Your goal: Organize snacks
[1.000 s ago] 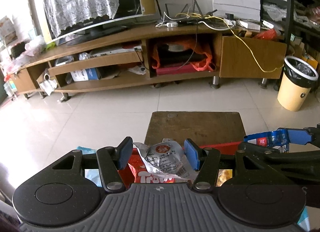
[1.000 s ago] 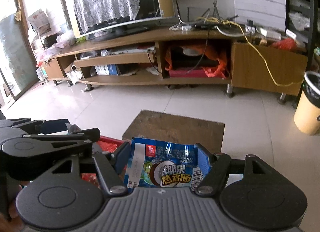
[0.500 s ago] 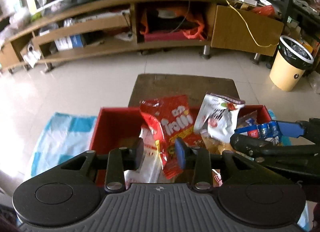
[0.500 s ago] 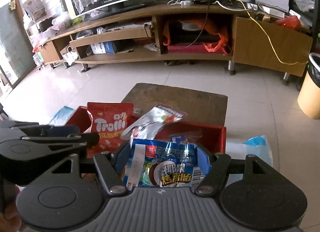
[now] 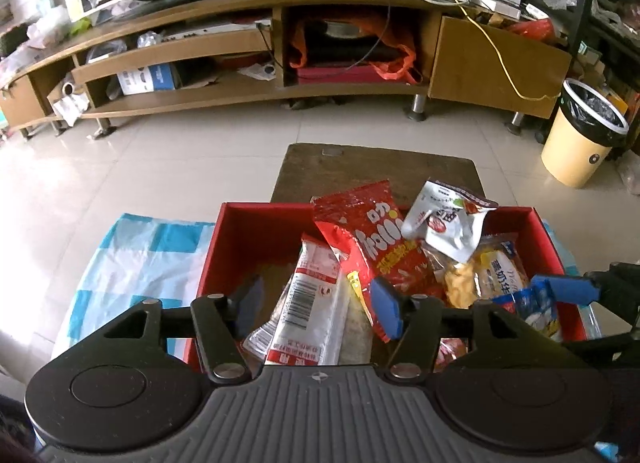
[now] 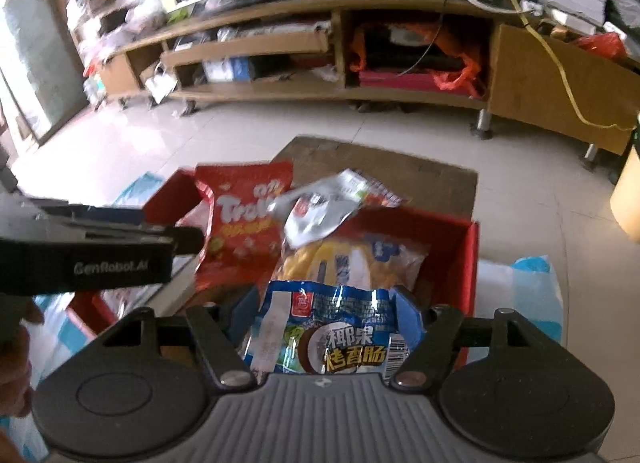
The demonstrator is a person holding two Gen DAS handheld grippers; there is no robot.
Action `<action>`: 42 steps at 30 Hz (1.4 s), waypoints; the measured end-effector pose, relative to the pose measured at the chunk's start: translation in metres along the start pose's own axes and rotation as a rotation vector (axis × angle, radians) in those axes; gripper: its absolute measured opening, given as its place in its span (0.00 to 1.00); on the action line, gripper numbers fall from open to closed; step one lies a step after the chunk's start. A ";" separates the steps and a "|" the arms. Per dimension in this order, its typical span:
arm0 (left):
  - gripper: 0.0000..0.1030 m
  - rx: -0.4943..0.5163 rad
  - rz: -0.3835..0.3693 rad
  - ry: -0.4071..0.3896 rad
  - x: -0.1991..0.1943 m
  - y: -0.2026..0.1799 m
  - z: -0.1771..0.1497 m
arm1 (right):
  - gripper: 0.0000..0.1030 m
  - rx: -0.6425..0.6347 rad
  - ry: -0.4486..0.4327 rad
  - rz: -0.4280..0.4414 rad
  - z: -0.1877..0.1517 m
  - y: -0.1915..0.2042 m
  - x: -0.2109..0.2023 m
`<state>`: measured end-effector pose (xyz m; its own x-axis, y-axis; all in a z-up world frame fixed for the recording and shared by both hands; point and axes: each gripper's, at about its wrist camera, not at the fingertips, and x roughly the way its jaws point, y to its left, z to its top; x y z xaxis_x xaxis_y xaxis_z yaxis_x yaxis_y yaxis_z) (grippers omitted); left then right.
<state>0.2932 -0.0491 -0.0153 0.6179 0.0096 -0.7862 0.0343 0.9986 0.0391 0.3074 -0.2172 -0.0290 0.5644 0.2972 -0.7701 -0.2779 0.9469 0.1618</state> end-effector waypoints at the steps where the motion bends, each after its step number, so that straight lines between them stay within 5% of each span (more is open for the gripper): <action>1: 0.68 0.002 -0.002 -0.003 -0.002 0.000 0.000 | 0.68 -0.003 0.001 0.004 -0.001 0.001 -0.001; 23: 0.72 -0.005 -0.017 -0.033 -0.014 -0.002 0.002 | 0.70 0.046 -0.041 0.052 -0.002 -0.013 -0.045; 42: 0.86 0.005 0.020 0.006 -0.045 -0.004 -0.053 | 0.70 0.186 -0.052 0.020 -0.040 0.000 -0.069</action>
<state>0.2238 -0.0505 -0.0126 0.6139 0.0297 -0.7888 0.0261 0.9980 0.0579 0.2374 -0.2425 -0.0010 0.6013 0.3172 -0.7334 -0.1434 0.9458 0.2914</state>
